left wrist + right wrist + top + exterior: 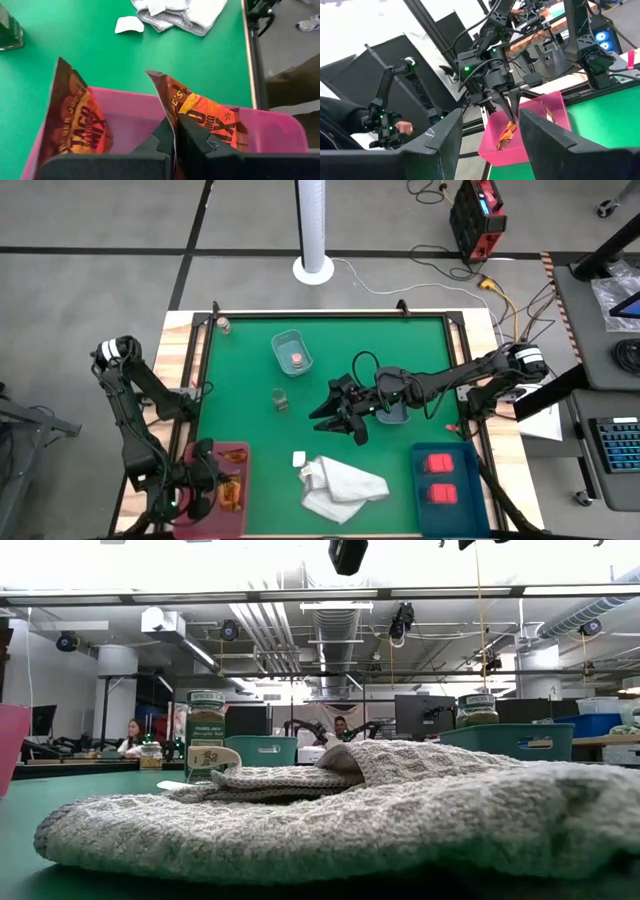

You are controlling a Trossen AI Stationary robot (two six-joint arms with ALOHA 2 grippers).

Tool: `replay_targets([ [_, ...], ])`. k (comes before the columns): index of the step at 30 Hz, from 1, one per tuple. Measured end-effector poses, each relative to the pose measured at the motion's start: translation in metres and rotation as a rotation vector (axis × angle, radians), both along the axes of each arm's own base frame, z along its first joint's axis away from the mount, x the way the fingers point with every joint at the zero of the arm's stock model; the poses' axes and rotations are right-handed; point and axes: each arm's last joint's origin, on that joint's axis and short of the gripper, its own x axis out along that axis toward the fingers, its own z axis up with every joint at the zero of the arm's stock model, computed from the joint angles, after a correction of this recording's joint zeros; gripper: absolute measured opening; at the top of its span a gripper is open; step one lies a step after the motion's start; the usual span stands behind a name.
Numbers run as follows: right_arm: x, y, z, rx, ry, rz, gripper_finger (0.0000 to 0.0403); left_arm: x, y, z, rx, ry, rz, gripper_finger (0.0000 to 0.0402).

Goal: Sort spices by type
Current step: Put the orange spice pack into the pink bin

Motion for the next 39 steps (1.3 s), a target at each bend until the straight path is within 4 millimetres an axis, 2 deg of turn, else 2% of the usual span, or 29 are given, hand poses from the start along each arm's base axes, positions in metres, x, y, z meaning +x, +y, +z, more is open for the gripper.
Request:
replay_targets([
  [11, 0.0002, -0.0006, -0.0009, -0.004, 0.006, -0.018, 0.0174, -0.0012, 0.0036, -0.0014, 0.026, 0.016, 0.016, 0.0],
  [19, 0.0002, -0.0006, -0.0013, 0.0, 0.009, -0.018, 0.0183, -0.0002, 0.0003, -0.0031, -0.006, 0.013, 0.037, 0.0],
  [28, 0.0002, -0.0006, -0.0013, -0.001, 0.009, -0.018, 0.0173, 0.001, -0.0035, -0.0087, 0.01, 0.018, 0.037, 0.0],
  [39, 0.0002, -0.0007, -0.0013, -0.004, 0.008, -0.019, 0.0187, 0.0004, -0.005, -0.01, -0.039, 0.058, 0.062, 0.0],
])
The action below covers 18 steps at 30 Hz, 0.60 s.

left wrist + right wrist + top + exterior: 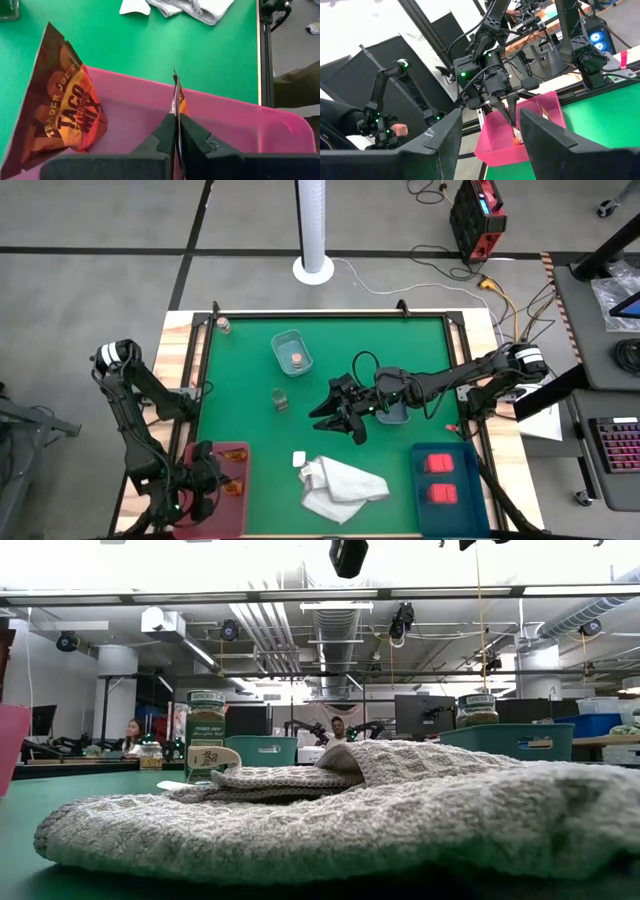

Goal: Sort spices by type
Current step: Put the orange spice pack into the pink bin, then put the green spice bottle into the blue bin

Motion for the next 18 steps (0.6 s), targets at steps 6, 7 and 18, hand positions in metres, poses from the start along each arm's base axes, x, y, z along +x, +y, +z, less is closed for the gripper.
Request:
replay_targets([
  [6, 0.0, 0.0, 0.0, 0.0, 0.0, 0.0, 0.0183, 0.0, -0.0023, 0.0003, -0.008, 0.007, -0.031, 0.0019],
  [7, 0.0, 0.0, 0.0, 0.0, 0.0, 0.0, 0.0183, 0.0001, -0.0024, 0.0004, -0.009, 0.007, -0.031, 0.0026],
  [18, 0.0001, 0.0, -0.0052, -0.004, 0.054, 0.0, 0.0191, 0.0012, -0.0054, 0.0093, -0.018, 0.005, -0.034, 0.0109],
])
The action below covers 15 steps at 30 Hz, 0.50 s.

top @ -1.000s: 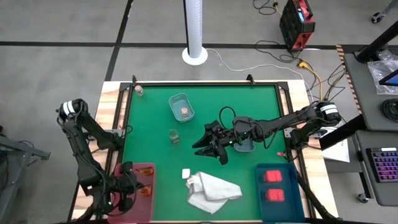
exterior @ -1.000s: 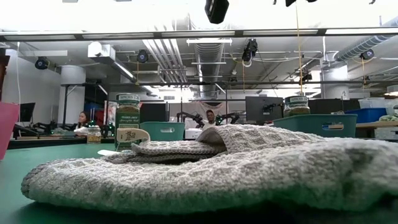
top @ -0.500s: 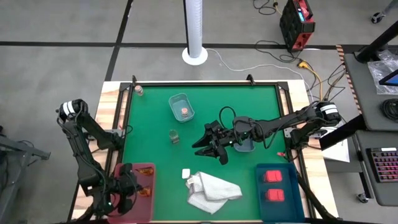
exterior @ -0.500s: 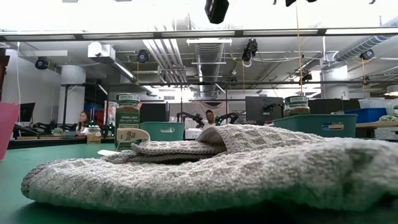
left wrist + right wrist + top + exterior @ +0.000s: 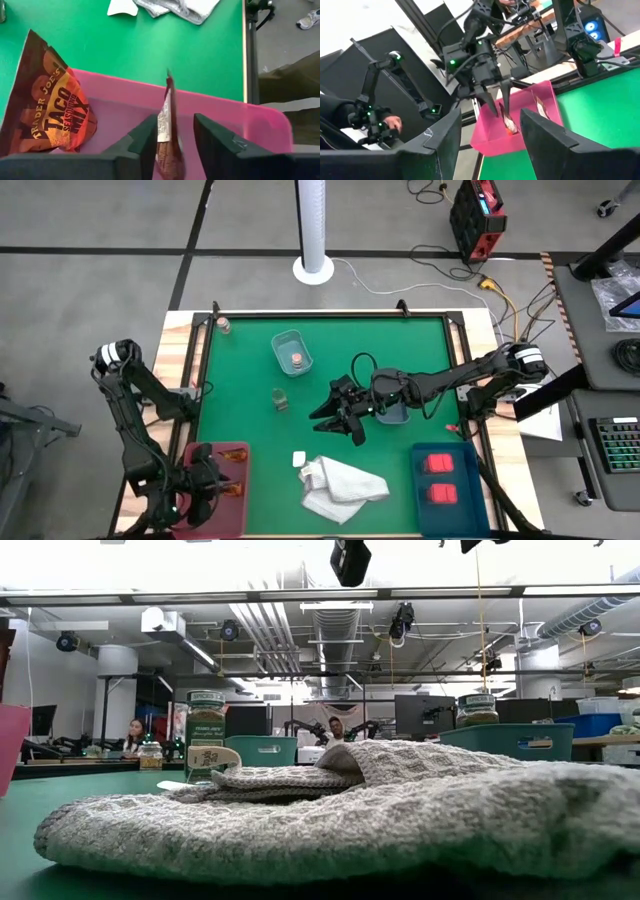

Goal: Sort spices by type
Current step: Put the green spice bottle into the blue bin

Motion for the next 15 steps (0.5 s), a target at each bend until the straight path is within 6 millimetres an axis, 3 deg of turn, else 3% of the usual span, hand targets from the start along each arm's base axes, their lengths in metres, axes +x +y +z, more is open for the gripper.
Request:
replay_targets([
  [8, 0.0, -0.001, -0.001, -0.002, 0.012, -0.027, 0.0194, 0.0, -0.002, 0.028, 0.02, 0.053, -0.014, 0.0138],
  [15, 0.004, -0.004, -0.001, -0.028, 0.134, -0.164, 0.0187, 0.003, -0.009, 0.074, -0.057, 0.036, -0.004, 0.0141],
])
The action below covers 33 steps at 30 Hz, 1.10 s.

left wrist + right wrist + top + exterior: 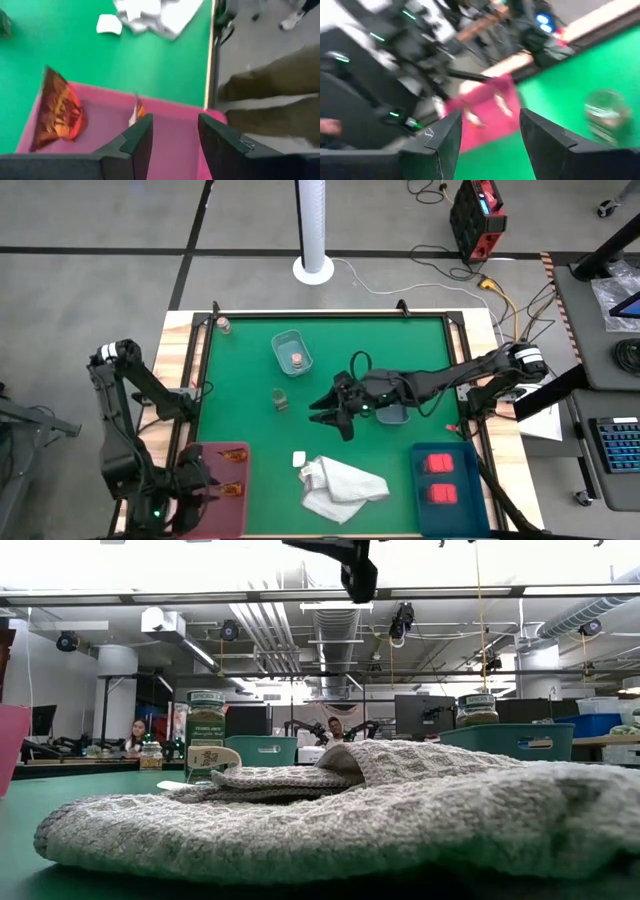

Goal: Sort spices by type
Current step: Put the green spice bottle into the blue bin

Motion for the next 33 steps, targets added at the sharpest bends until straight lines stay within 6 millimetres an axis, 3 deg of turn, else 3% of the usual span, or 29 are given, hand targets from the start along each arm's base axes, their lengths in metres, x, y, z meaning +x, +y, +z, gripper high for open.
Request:
replay_targets([
  [5, 0.005, -0.002, 0.019, -0.142, 0.183, -0.073, 0.0183, 0.009, 0.013, 0.036, 0.066, -0.091, 0.086, 0.0139],
  [12, 0.014, -0.005, 0.044, -0.274, 0.392, -0.183, 0.0184, 0.029, 0.05, 0.073, 0.308, -0.252, 0.25, 0.0125],
  [16, 0.023, -0.005, 0.046, -0.285, 0.486, -0.19, 0.0179, 0.042, 0.069, 0.087, 0.421, -0.369, 0.377, 0.0118],
  [20, 0.033, -0.003, 0.042, -0.301, 0.514, -0.184, 0.0174, 0.057, 0.086, 0.09, 0.486, -0.356, 0.446, 0.0115],
  [26, 0.05, -0.01, 0.043, -0.247, 0.508, -0.219, 0.0183, 0.08, 0.108, 0.1, 0.356, -0.341, 0.614, 0.0115],
  [30, 0.061, -0.018, 0.043, -0.34, 0.491, -0.164, 0.0205, 0.079, 0.111, 0.115, 0.243, -0.325, 0.492, 0.0115],
  [33, 0.071, -0.018, 0.04, -0.444, 0.472, -0.1, 0.0227, 0.07, 0.116, 0.134, 0.217, -0.414, 0.389, 0.0115],
])
